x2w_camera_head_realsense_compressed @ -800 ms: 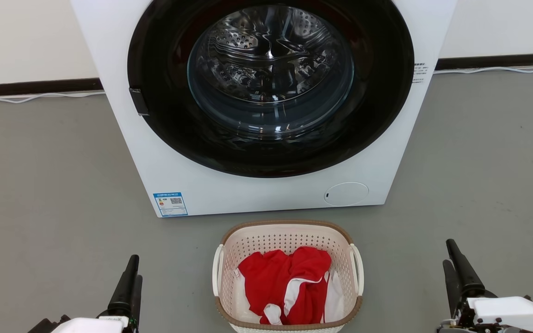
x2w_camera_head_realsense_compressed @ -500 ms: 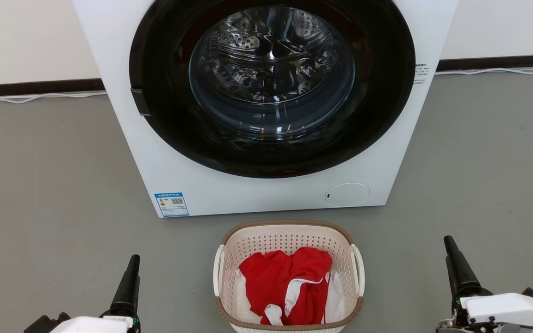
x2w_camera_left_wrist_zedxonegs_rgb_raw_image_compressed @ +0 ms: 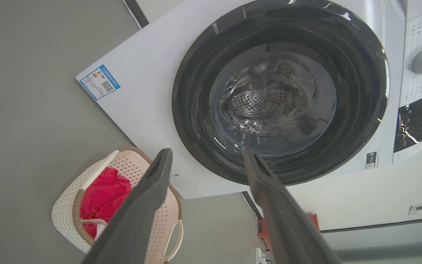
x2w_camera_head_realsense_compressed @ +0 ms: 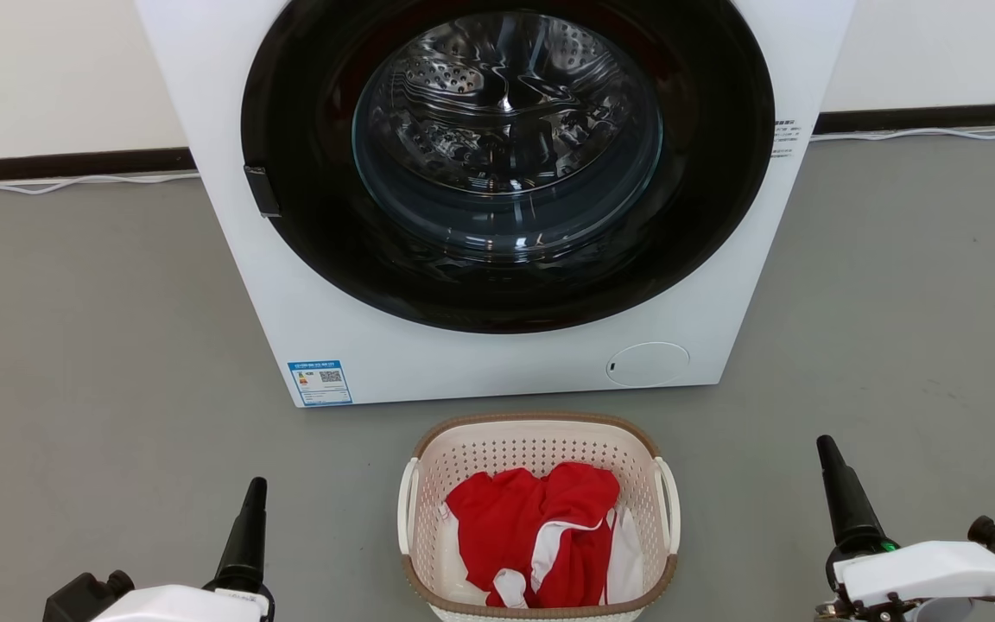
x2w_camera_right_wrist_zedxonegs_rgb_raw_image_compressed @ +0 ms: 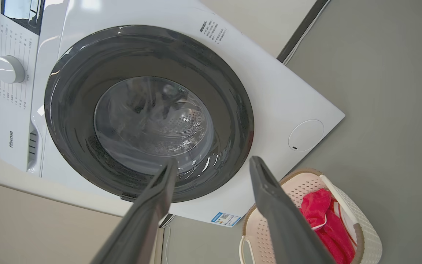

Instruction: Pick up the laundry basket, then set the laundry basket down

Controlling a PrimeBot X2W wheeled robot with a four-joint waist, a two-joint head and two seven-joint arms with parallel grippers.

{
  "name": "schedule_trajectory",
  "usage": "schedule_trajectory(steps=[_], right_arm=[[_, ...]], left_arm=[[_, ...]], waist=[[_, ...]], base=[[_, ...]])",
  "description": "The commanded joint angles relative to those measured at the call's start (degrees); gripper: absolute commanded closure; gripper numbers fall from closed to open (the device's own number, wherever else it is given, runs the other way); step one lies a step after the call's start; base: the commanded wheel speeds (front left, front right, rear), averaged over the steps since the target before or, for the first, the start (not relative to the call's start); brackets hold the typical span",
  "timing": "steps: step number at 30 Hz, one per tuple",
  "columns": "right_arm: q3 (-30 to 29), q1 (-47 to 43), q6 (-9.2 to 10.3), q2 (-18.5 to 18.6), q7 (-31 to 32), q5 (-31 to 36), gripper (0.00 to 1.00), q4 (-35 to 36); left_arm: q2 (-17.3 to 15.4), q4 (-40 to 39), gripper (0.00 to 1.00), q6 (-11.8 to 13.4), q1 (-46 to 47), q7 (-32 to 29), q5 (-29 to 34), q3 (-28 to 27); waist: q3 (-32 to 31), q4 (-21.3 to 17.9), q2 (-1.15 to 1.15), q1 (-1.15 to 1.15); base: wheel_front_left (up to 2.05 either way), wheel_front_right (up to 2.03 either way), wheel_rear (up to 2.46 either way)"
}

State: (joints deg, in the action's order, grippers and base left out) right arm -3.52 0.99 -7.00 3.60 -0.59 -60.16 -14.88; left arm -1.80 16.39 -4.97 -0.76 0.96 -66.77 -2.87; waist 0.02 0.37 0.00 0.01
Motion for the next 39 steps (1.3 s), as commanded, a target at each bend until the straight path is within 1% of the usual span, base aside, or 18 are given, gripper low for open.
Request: schedule_trajectory(steps=[1,17,21,25,32,33,35,36,39], right_arm=[[0.63,1.16,-0.20,0.93,-0.92,2.06,0.00,2.15],[2.51,1.69,-0.25,1.72,-3.61,14.93,0.00,2.11],[2.70,1.86,-0.27,1.93,-4.29,17.68,0.00,1.65],[2.69,2.30,-0.29,2.42,-5.29,21.89,0.00,1.18],[3.23,2.87,-0.31,2.83,-6.47,26.91,0.00,0.68],[3.23,2.87,-0.31,2.83,-6.47,26.91,0.00,0.68],[3.43,3.08,-0.33,2.96,-6.98,29.02,0.00,0.52],[3.43,3.08,-0.33,2.96,-6.98,29.02,0.00,0.52],[3.74,3.21,-0.34,3.11,-7.48,31.13,0.00,0.35]], left_arm=[[-0.46,-1.88,0.00,0.52,0.98,0.55,1.54,-0.38],[-0.58,-2.19,0.00,1.96,0.29,3.24,14.94,0.15],[-0.61,-2.21,0.00,2.02,0.18,3.91,18.23,0.00],[-0.66,-2.35,0.00,2.04,0.25,4.92,22.87,-0.73],[-0.71,-2.50,0.00,2.13,0.31,6.10,28.16,-1.49],[-0.71,-2.50,0.00,2.13,0.31,6.10,28.16,-1.49],[-0.74,-2.72,0.00,2.35,0.19,6.61,30.33,-1.57],[-0.74,-2.72,0.00,2.35,0.19,6.61,30.33,-1.57],[-0.77,-2.97,0.00,2.32,0.16,7.11,33.21,-1.51]], waist=[[-0.01,-0.02,0.00,0.00],[-0.21,-0.14,0.00,0.00],[-0.26,-0.12,0.00,0.00],[-0.12,-0.04,0.00,0.00],[-0.11,0.00,0.00,0.00],[-0.11,0.00,0.00,0.00],[-0.16,0.00,0.00,0.00],[-0.16,0.00,0.00,0.00],[-0.25,0.01,0.00,0.00]], base=[[0.00,0.00,0.00],[0.00,0.00,0.00],[0.00,0.00,0.00],[0.00,0.00,0.00],[0.00,0.00,0.00],[0.00,0.00,0.00],[0.00,0.00,0.00],[0.00,0.00,0.00],[0.00,0.00,0.00]])
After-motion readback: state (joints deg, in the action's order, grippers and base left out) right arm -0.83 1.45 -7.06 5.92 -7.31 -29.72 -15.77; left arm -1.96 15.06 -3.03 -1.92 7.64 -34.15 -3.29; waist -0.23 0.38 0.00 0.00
